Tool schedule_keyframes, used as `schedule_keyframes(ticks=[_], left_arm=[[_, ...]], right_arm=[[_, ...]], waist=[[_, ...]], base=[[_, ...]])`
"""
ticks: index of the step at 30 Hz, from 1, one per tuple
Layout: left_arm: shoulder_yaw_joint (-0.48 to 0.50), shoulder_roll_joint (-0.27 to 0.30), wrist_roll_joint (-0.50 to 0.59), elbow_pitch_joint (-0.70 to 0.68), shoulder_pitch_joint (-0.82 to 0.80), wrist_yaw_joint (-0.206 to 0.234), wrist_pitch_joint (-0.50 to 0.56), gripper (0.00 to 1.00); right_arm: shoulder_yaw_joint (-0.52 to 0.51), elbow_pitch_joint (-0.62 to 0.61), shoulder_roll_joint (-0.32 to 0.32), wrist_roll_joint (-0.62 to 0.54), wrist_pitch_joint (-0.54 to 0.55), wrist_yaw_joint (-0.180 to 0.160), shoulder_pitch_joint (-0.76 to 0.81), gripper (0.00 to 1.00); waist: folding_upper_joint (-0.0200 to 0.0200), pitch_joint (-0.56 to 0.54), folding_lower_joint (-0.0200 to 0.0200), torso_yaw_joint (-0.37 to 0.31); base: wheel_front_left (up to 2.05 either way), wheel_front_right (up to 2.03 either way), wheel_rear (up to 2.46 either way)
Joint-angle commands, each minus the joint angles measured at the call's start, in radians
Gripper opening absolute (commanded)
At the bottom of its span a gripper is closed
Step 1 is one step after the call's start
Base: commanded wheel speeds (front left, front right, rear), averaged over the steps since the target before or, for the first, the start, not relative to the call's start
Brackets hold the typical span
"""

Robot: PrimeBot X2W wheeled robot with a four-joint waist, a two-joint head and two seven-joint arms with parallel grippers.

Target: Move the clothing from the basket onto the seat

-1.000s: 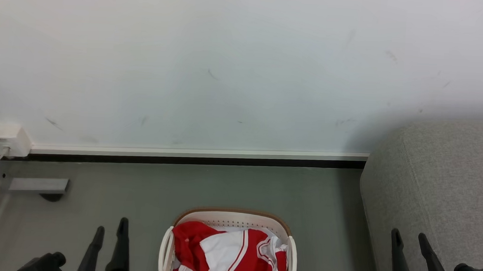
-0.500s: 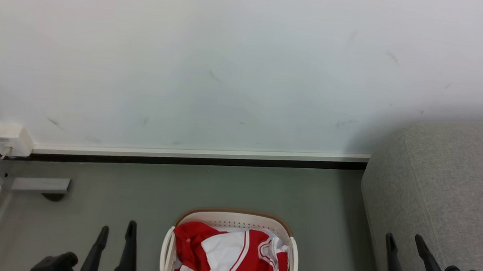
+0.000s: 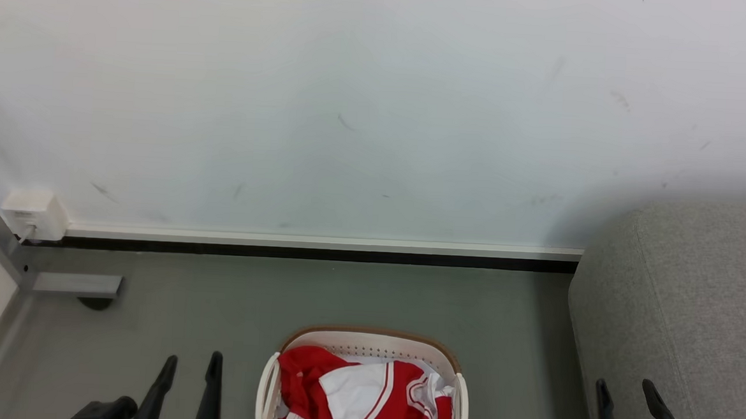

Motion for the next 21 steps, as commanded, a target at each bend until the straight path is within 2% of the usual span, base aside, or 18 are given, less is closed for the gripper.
schedule_keyframes(ticks=[1, 21], left_arm=[[0.003, 0.008, 0.03, 0.001, 0.008, 0.001, -0.013, 1.0], [0.003, 0.02, 0.129, 0.025, 0.027, 0.001, -0.042, 1.0]], right_arm=[[0.0, 0.001, -0.008, -0.021, -0.009, -0.002, 0.003, 1.0], [0.016, 0.026, -0.008, -0.104, -0.042, -0.002, 0.002, 1.0]], waist=[[0.0, -0.002, 0.0, 0.001], [0.0, 0.003, 0.0, -0.022]], base=[[0.0, 0.0, 0.0], [0.0, 0.0, 0.0]])
